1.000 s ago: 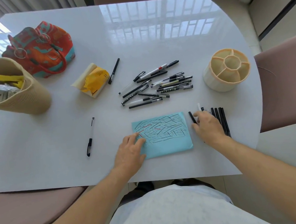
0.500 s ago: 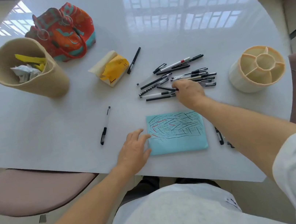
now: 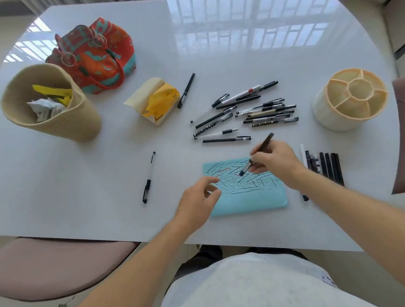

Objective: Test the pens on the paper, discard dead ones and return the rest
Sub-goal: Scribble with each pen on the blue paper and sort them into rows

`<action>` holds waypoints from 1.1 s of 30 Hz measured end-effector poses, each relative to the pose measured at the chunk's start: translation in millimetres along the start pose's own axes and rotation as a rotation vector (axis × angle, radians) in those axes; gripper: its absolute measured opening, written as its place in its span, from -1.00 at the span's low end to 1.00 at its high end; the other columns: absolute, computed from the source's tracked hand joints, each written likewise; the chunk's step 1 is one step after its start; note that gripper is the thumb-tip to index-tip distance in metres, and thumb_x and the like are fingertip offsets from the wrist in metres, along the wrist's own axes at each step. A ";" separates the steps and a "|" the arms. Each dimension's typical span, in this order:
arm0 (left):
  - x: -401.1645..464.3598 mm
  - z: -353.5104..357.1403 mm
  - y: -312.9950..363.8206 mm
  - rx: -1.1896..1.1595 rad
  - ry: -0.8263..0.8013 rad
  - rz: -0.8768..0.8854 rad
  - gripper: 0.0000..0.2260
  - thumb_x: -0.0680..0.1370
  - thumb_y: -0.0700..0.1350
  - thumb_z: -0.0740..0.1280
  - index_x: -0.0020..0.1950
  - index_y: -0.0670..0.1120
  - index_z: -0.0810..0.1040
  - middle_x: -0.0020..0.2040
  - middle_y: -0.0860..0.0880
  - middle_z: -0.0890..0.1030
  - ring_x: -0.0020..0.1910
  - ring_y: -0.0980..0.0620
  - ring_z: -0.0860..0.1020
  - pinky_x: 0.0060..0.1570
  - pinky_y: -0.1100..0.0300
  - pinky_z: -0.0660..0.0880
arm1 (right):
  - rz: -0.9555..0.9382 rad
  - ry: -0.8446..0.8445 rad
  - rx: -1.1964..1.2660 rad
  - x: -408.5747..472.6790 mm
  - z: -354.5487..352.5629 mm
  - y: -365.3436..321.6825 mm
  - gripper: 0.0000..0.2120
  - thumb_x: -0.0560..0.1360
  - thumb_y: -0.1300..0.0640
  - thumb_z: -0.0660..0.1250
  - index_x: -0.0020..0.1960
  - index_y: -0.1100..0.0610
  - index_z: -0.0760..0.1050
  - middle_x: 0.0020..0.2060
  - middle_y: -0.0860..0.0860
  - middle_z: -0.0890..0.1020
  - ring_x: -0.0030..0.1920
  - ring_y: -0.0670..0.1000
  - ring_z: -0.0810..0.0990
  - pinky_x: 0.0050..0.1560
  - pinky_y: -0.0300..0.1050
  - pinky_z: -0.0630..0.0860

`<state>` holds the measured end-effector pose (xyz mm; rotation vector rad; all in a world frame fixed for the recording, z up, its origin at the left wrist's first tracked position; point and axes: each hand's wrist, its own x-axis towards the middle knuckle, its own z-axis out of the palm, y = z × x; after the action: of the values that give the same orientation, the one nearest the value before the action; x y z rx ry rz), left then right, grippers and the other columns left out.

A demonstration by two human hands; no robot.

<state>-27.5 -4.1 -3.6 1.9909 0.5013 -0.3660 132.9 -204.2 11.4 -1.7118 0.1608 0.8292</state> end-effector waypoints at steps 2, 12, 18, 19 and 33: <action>1.2 5.3 7.4 -0.133 -0.107 -0.051 -0.76 0.58 0.00 0.36 0.25 0.11 0.55 -0.05 0.07 0.67 -0.12 0.12 0.65 0.04 0.05 0.58 | 0.041 -0.052 0.093 -24.6 11.2 18.4 -0.96 0.55 0.36 0.36 -0.03 0.26 0.55 -0.14 0.28 0.70 -0.21 0.20 0.76 -0.27 -0.10 0.67; -9.4 14.4 12.3 0.175 -0.283 0.051 -0.79 0.59 0.00 0.31 -0.26 0.12 0.55 -0.31 0.12 0.63 -0.33 0.15 0.55 -0.24 0.24 0.49 | 0.011 0.094 0.183 -76.3 44.9 68.7 -0.86 0.56 0.21 0.44 -0.16 0.23 0.65 -0.38 0.13 0.67 -0.42 0.09 0.62 -0.36 -0.07 0.59; -14.8 -12.8 -28.4 0.565 -0.088 0.134 -0.81 0.62 0.02 0.25 -0.14 -0.02 0.52 -0.27 0.07 0.56 -0.25 -0.02 0.49 -0.26 0.07 0.42 | 0.011 0.406 0.292 -61.9 1.7 71.3 -0.86 0.62 0.20 0.37 -0.10 0.20 0.60 -0.33 0.13 0.68 -0.43 0.01 0.63 -0.37 -0.11 0.63; -17.3 -18.8 -36.4 0.596 -0.080 0.163 -0.83 0.63 0.02 0.25 -0.10 0.00 0.55 -0.22 0.09 0.56 -0.20 -0.01 0.50 -0.22 0.07 0.44 | -0.013 0.355 0.253 -62.0 -0.5 73.0 -0.90 0.61 0.23 0.37 -0.08 0.19 0.61 -0.30 0.13 0.70 -0.38 0.02 0.66 -0.29 -0.07 0.66; -19.7 0.7 -45.1 0.603 -0.071 0.454 -0.86 0.60 -0.04 0.34 0.02 -0.08 0.65 0.25 0.06 0.59 0.31 0.01 0.45 0.24 0.08 0.47 | -0.316 0.111 -0.457 -59.4 30.7 91.3 -0.85 0.55 0.07 0.43 0.07 -0.12 0.67 -0.13 -0.41 0.67 -0.10 -0.23 0.68 -0.01 -0.19 0.63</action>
<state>-67.0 9.9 -29.5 2.5791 -0.1400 -0.3216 28.8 -224.5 -28.3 -2.1421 -0.2388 0.5600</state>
